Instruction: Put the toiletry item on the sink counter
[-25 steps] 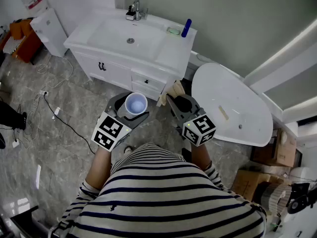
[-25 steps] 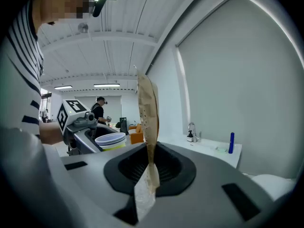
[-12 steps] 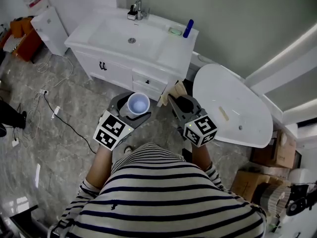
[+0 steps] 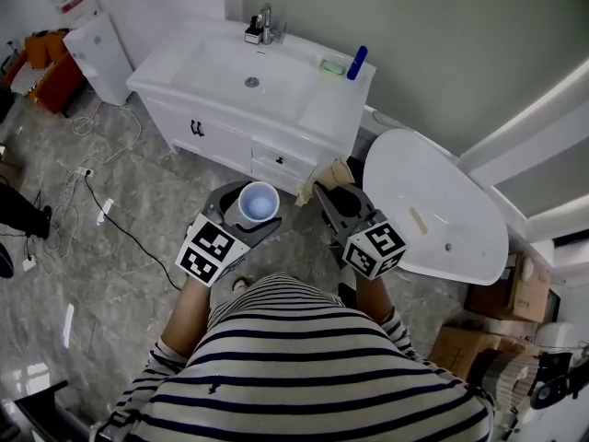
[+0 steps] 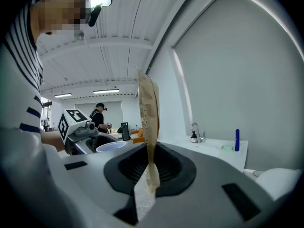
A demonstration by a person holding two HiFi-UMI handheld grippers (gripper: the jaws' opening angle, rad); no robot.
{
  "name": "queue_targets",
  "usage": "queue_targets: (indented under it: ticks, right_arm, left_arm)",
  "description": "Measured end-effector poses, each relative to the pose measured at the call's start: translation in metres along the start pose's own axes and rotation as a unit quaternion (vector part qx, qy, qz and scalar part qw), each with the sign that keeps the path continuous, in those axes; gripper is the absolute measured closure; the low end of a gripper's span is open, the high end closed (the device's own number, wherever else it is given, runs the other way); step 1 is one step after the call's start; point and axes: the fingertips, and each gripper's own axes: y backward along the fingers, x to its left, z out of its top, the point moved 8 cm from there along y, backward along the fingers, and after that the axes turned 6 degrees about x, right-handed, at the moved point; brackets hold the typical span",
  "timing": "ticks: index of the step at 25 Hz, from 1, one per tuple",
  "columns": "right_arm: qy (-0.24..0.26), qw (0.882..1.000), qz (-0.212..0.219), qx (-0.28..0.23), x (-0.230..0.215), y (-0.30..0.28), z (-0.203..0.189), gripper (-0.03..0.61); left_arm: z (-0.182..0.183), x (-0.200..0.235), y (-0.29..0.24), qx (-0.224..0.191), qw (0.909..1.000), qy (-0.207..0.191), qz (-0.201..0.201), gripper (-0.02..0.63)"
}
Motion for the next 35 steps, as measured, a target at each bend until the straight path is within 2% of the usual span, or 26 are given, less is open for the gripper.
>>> queue_targets:
  ticks: [9, 25, 30, 35]
  right_arm:
    - [-0.007, 0.999, 0.025, 0.031, 0.018, -0.03, -0.01, 0.541]
    - [0.011, 0.995, 0.085, 0.044, 0.101, -0.116, -0.012, 0.541]
    - [0.014, 0.995, 0.091, 0.049, 0.101, -0.139, -0.008, 0.541]
    - [0.007, 0.995, 0.093, 0.048, 0.079, -0.174, -0.007, 0.541]
  left_arm:
    - [-0.024, 0.012, 0.016, -0.005, 0.9997, 0.022, 0.005, 0.242]
    - [-0.089, 0.047, 0.091, -0.016, 0.9974, 0.059, 0.038, 0.242]
    - [-0.099, 0.063, 0.096, -0.016, 0.9959, 0.076, 0.046, 0.242]
    - [-0.101, 0.097, 0.081, -0.015, 0.9949, 0.088, 0.046, 0.241]
